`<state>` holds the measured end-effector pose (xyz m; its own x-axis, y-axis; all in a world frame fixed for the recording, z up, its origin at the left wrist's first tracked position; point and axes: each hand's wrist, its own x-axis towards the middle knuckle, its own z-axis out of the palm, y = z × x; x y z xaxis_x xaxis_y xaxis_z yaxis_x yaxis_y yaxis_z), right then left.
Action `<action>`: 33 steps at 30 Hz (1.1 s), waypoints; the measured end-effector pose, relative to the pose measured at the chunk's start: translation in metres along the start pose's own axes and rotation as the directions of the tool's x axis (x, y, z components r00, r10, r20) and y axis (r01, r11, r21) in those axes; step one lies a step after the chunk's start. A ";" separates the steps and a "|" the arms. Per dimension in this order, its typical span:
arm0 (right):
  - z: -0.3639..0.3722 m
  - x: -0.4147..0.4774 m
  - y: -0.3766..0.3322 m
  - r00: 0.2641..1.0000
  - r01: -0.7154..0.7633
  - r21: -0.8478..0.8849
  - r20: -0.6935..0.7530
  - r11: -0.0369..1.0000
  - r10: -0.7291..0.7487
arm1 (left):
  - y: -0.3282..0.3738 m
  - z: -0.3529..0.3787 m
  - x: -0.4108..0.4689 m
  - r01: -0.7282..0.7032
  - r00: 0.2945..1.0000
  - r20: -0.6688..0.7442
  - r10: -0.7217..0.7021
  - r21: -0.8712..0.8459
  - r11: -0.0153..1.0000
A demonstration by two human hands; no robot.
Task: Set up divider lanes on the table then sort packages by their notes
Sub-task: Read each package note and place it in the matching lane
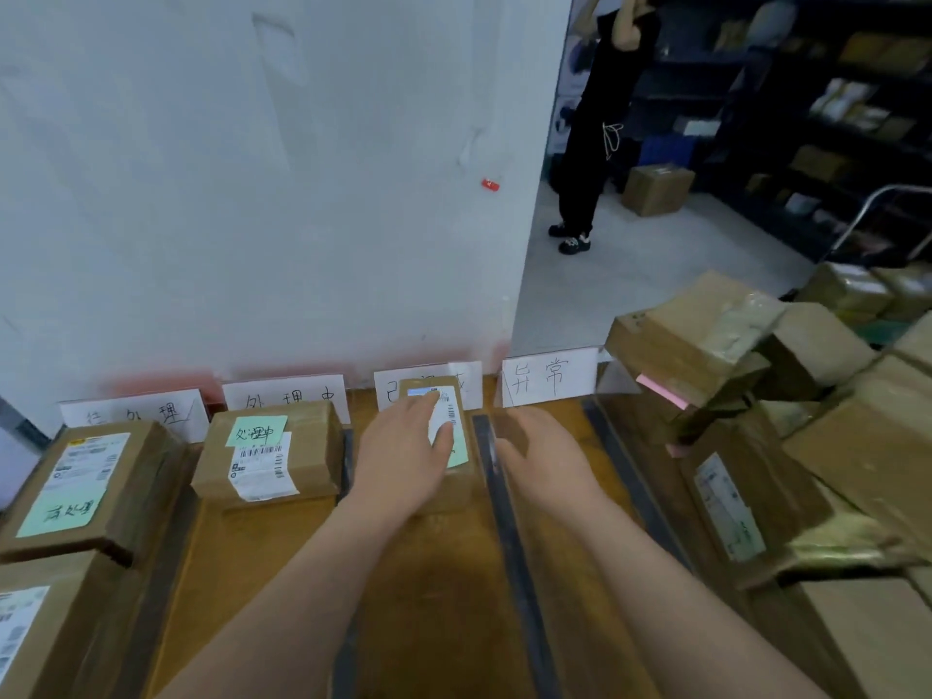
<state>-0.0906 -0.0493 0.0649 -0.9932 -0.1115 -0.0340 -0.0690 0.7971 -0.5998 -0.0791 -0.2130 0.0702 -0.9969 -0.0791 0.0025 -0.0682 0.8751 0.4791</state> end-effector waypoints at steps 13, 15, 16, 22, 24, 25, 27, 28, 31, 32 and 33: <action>-0.137 -0.139 0.076 0.944 -0.196 -0.122 -0.292 0.973 0.154 | 0.145 0.029 -0.071 -0.375 0.927 -0.022 0.375 0.007 0.927; -0.159 -0.155 0.094 0.920 -0.233 -0.099 -0.345 0.968 0.186 | 0.171 0.038 -0.077 -0.424 0.906 -0.024 0.423 -0.013 0.906; -0.170 -0.162 0.104 0.904 -0.253 -0.074 -0.374 0.965 0.208 | 0.184 0.043 -0.077 -0.446 0.895 -0.020 0.446 -0.025 0.895; -0.232 -0.178 0.171 0.818 -0.353 0.060 -0.464 0.934 0.340 | 0.266 0.072 -0.072 -0.493 0.870 -0.005 0.494 -0.053 0.868; -0.248 -0.175 0.193 0.818 -0.357 0.099 -0.447 0.929 0.362 | 0.290 0.081 -0.065 -0.459 0.887 0.024 0.462 -0.074 0.885; -0.255 -0.173 0.201 0.822 -0.364 0.121 -0.426 0.923 0.380 | 0.301 0.086 -0.059 -0.432 0.898 0.042 0.437 -0.094 0.897; -0.263 -0.168 0.216 0.825 -0.392 0.167 -0.370 0.905 0.426 | 0.319 0.097 -0.048 -0.372 0.920 0.081 0.385 -0.134 0.918; -0.267 -0.165 0.222 0.825 -0.401 0.206 -0.342 0.892 0.450 | 0.327 0.101 -0.043 -0.346 0.926 0.102 0.363 -0.155 0.926; -0.271 -0.157 0.236 0.834 -0.374 0.369 -0.266 0.851 0.483 | 0.349 0.109 -0.037 -0.279 0.936 0.151 0.317 -0.225 0.933; -0.272 -0.156 0.240 0.841 -0.360 0.416 -0.244 0.835 0.483 | 0.355 0.111 -0.037 -0.263 0.940 0.151 0.307 -0.255 0.931; -0.273 -0.154 0.244 0.846 -0.344 0.462 -0.226 0.817 0.483 | 0.360 0.113 -0.038 -0.240 0.946 0.143 0.290 -0.290 0.927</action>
<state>0.0200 0.3240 0.1419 -0.8945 0.4251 -0.1381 0.3284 0.4156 -0.8482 -0.0707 0.1591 0.1430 -0.9689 0.2469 0.0155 0.1874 0.6913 0.6978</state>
